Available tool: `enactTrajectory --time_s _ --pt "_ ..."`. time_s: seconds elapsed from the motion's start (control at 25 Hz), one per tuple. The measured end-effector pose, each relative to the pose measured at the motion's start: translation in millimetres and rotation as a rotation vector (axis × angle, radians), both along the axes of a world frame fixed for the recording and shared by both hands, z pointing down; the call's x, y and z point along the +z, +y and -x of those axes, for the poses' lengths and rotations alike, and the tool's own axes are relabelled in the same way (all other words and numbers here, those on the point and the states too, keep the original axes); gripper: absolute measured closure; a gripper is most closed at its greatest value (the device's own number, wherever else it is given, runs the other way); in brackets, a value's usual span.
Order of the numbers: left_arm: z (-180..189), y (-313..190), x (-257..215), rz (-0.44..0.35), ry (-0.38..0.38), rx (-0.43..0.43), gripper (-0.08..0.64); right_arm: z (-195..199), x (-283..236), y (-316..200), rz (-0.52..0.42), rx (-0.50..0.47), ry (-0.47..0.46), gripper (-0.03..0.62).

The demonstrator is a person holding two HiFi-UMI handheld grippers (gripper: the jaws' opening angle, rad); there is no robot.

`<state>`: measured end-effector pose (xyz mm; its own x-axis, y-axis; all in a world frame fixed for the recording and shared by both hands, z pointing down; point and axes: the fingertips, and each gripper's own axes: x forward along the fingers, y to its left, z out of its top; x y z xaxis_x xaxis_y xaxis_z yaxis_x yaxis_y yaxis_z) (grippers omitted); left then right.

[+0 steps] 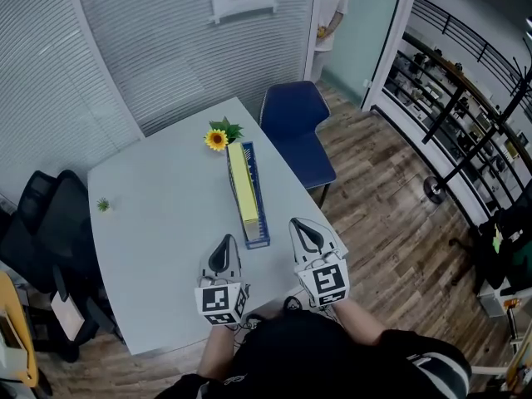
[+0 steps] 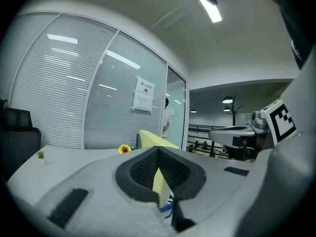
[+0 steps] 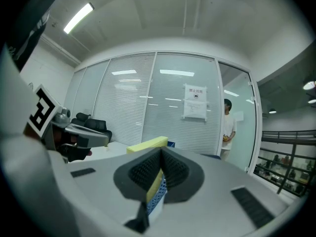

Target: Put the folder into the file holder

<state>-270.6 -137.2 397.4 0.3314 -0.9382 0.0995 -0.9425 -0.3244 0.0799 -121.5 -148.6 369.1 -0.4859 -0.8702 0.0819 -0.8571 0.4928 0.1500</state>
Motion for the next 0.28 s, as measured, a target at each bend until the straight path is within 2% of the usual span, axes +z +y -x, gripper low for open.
enactTrajectory --time_s 0.28 --pt "-4.3 3.6 1.7 0.006 0.000 -0.003 0.563 -7.8 -1.5 4.5 0.010 0.011 -0.010 0.589"
